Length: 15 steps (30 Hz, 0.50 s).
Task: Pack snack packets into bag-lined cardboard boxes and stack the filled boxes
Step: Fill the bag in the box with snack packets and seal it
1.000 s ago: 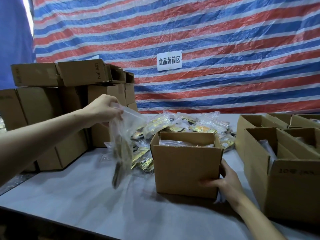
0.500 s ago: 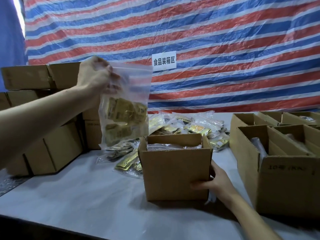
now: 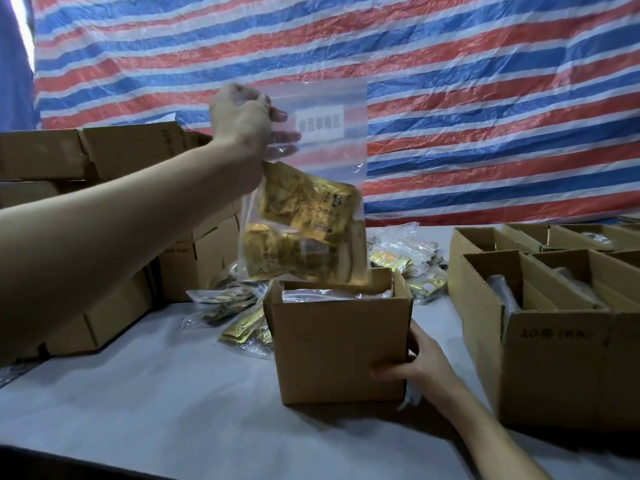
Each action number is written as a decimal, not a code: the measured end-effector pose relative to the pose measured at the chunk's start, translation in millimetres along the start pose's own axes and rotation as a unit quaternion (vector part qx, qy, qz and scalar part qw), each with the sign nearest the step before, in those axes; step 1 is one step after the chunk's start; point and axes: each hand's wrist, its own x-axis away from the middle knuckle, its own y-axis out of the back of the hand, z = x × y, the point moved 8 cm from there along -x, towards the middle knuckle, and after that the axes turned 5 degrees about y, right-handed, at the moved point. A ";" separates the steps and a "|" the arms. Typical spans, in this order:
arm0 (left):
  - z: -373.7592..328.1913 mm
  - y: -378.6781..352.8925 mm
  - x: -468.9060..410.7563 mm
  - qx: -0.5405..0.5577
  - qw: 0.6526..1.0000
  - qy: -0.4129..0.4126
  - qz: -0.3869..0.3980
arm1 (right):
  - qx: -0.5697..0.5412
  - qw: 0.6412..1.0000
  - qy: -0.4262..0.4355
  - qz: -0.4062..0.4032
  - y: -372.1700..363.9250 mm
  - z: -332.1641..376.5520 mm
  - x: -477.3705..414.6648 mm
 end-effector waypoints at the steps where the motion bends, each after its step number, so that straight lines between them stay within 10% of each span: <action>1: 2.0 -6.6 3.2 0.005 1.000 0.011 0.008 | 0.001 1.000 0.001 0.002 -0.1 -0.4 0.1; 15: 52.4 -31.0 8.1 0.091 0.992 0.089 0.009 | -0.014 1.000 -0.004 0.012 -2.3 5.5 2.4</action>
